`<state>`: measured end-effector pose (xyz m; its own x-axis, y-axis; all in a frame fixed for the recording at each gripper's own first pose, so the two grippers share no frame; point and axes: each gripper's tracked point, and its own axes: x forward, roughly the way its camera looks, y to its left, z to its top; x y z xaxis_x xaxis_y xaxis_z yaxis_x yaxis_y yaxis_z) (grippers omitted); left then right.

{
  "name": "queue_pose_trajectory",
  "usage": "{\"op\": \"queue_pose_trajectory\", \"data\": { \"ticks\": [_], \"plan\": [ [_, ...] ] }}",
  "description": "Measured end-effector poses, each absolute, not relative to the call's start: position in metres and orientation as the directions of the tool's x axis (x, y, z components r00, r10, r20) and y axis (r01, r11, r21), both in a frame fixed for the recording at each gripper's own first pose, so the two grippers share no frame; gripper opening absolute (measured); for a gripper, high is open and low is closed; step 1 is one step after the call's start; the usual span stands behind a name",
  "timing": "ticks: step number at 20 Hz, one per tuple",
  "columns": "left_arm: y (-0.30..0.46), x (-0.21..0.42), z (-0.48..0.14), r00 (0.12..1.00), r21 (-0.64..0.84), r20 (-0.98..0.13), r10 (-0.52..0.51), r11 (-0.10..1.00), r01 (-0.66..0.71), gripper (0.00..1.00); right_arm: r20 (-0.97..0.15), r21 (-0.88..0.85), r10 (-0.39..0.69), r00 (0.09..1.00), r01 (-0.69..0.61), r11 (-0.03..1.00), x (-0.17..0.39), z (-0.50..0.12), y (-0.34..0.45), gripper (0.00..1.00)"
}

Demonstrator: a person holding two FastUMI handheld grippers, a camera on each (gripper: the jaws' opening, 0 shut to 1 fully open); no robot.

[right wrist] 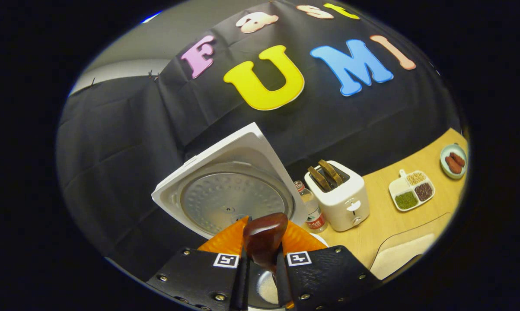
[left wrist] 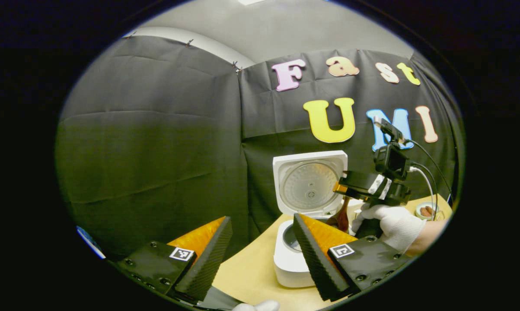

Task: Close the left gripper, press the button to open the rice cooker; take a wooden spoon from the chopstick holder with the right hand, scoop a spoonful of rice and pour it into the rice cooker, then put the wooden spoon back into the chopstick holder.

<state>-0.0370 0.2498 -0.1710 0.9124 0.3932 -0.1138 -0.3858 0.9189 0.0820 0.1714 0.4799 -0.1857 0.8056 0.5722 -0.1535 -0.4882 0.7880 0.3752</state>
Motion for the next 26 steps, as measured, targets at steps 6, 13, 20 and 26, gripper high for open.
{"op": "queue_pose_trajectory", "data": {
  "ticks": [6, 13, 20, 26],
  "plan": [
    [0.246, -0.039, -0.171, 0.913, 0.086, -0.113, 0.393, 0.919, -0.385, 1.00, -0.090, -0.082, 0.584, 0.807, -0.590, 0.803, 0.152, -0.173, 0.503, 0.25],
    [0.248, -0.043, -0.169, 0.909, 0.084, -0.113, 0.401, 0.915, -0.393, 1.00, -0.075, -0.421, 0.623, 0.779, -0.591, 0.688, 0.136, -0.177, 0.520, 0.26],
    [0.248, -0.044, -0.169, 0.906, 0.088, -0.117, 0.406, 0.913, -0.398, 1.00, -0.089, -0.348, 0.642, 0.761, -0.628, 0.696, 0.129, -0.179, 0.519, 0.26],
    [0.245, -0.045, -0.163, 0.911, 0.096, -0.105, 0.398, 0.916, -0.389, 1.00, -0.053, 0.086, 0.663, 0.747, -0.658, 0.748, 0.116, -0.146, 0.499, 0.26]
  ]
}}
